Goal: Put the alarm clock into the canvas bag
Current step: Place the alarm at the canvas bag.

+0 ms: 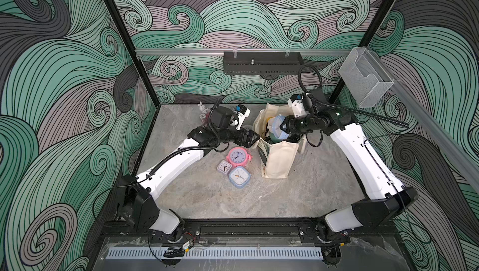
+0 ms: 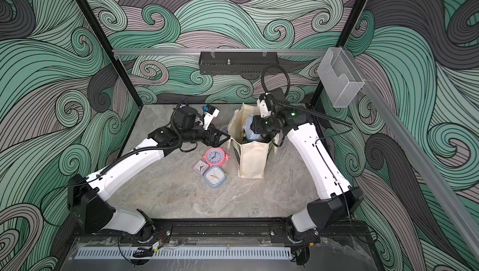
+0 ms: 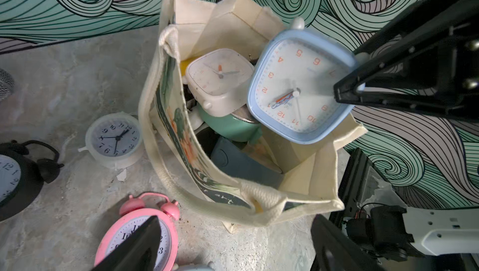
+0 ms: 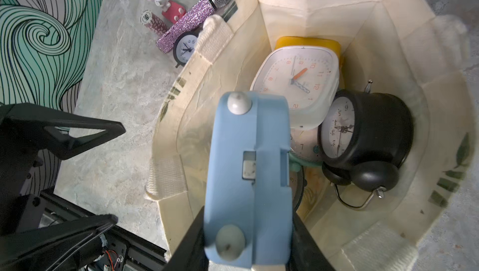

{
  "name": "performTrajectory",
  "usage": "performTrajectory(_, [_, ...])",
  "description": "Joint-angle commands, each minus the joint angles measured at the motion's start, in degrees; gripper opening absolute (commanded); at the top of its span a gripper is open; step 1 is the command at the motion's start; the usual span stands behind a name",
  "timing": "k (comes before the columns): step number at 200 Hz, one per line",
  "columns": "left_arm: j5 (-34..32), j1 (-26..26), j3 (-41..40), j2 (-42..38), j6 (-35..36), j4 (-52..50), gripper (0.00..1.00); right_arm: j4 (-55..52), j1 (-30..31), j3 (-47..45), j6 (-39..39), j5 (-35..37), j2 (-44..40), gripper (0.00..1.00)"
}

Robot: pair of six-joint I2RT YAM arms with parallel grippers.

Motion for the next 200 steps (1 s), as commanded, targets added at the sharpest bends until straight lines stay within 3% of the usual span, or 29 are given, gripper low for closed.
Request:
performTrajectory(1, [1.51,-0.37,0.18,0.23,-0.87,-0.95,0.92,0.83,1.4,-0.5,-3.89,-2.03,0.46,0.18])
performTrajectory(51, [1.29,-0.38,-0.75,0.13,-1.16,-0.6,0.92,-4.53,2.09,-5.14,-5.78,-4.15,-1.17,0.18])
performTrajectory(115, [2.39,-0.41,-0.58,1.45,-2.55,0.28,0.91,-9.02,2.78,-7.76,-5.94,0.9,1.5,0.23])
performTrajectory(143, [0.52,-0.39,-0.06,1.56,-2.31,-0.98,0.92,-8.87,3.12,-7.37,-6.4,-0.98,3.05,0.32])
performTrajectory(161, [-0.58,-0.38,-0.07,0.98,-2.04,-1.53,0.92,-8.8,3.15,-7.37,-6.64,0.18,2.62,0.56])
performTrajectory(200, [-1.74,-0.4,-0.01,0.69,-1.93,-1.95,0.92,-7.38,3.11,-4.31,-5.2,-1.5,-0.33,0.74])
